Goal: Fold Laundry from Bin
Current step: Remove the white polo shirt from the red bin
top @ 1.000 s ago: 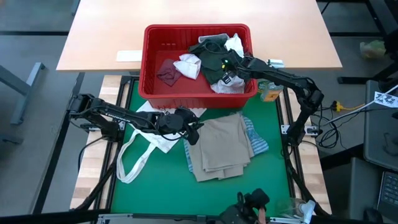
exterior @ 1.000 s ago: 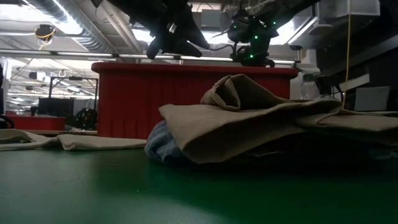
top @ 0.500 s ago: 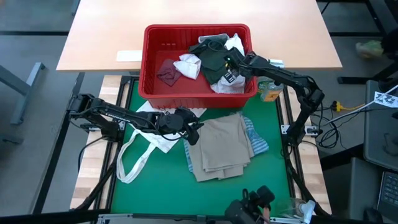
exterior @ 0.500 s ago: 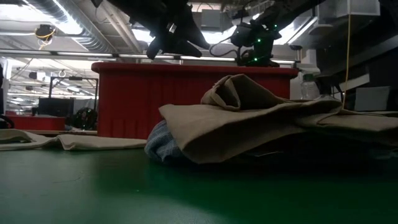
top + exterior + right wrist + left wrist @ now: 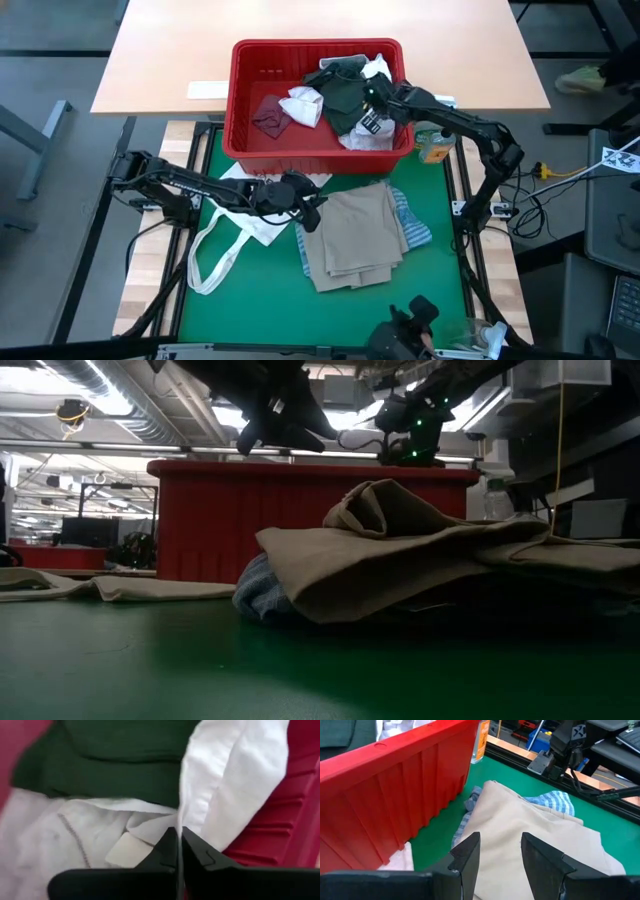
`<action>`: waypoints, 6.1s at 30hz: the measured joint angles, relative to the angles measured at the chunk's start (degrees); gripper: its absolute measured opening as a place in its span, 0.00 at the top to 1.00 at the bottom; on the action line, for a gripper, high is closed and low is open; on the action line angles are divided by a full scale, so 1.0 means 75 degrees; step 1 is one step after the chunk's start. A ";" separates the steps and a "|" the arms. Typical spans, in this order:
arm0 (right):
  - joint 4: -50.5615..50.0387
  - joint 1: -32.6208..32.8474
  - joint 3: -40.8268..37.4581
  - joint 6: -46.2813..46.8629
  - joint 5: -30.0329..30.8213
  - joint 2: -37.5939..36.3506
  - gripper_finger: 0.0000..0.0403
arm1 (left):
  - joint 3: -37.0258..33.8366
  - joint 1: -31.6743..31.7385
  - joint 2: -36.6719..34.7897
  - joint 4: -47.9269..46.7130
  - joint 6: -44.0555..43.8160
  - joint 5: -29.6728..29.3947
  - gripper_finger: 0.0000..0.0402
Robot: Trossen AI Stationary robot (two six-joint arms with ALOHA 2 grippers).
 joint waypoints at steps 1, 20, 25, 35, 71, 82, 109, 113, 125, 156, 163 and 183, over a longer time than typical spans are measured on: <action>-0.0087 0.0000 0.0108 -0.0066 -0.0172 -0.0055 0.99 | 0.0000 0.0034 0.0000 0.0003 0.0000 0.0007 0.65; -0.0794 0.0006 0.5571 0.0129 -0.5207 -0.0243 0.99 | 0.0003 0.1094 -0.0019 0.2084 0.1592 0.0144 0.65; -0.0037 0.0003 0.6106 0.0290 -0.6231 -0.0554 0.99 | 0.0006 0.1386 -0.0020 0.2675 0.2139 0.0143 0.65; 0.1564 0.0006 0.6317 0.1096 -0.8385 -0.1336 0.99 | 0.0006 0.1949 -0.0023 0.2856 0.2186 0.0149 0.65; 0.1567 0.0000 0.6298 0.1694 -0.8847 -0.1746 0.99 | 0.0006 0.1838 -0.0029 0.5790 0.4286 -0.0184 0.65; 0.1579 0.0000 0.6296 0.1691 -0.8844 -0.1746 0.99 | 0.0000 0.2042 0.0319 0.5515 0.4226 0.0112 0.65; 0.3337 0.0282 0.6296 0.3592 -1.0918 -0.1825 0.99 | 0.0000 0.2642 -0.1570 0.6226 0.4754 0.0806 1.00; 0.4882 0.0934 0.6296 0.3989 -1.1001 -0.1825 0.99 | 0.0006 0.2642 -0.2671 0.6261 0.4992 0.1494 1.00; 0.6370 0.3418 0.6273 0.4098 -1.0572 -0.1726 0.99 | 0.1659 0.2072 -0.4162 0.4062 0.4925 0.2979 1.00; 0.9716 0.7155 0.6284 0.1801 -0.4526 0.0144 0.99 | 0.7015 0.0553 -0.3646 0.0296 0.5741 0.3285 1.00; 1.0036 0.7024 0.6284 0.1437 -0.3178 0.0298 0.99 | 0.7387 0.0547 -0.3646 0.0263 0.6876 0.1418 1.00; 0.9102 0.6910 0.6334 0.6003 -0.7740 0.0235 0.99 | 0.7449 0.0541 -0.3685 -0.4709 0.0804 0.6366 1.00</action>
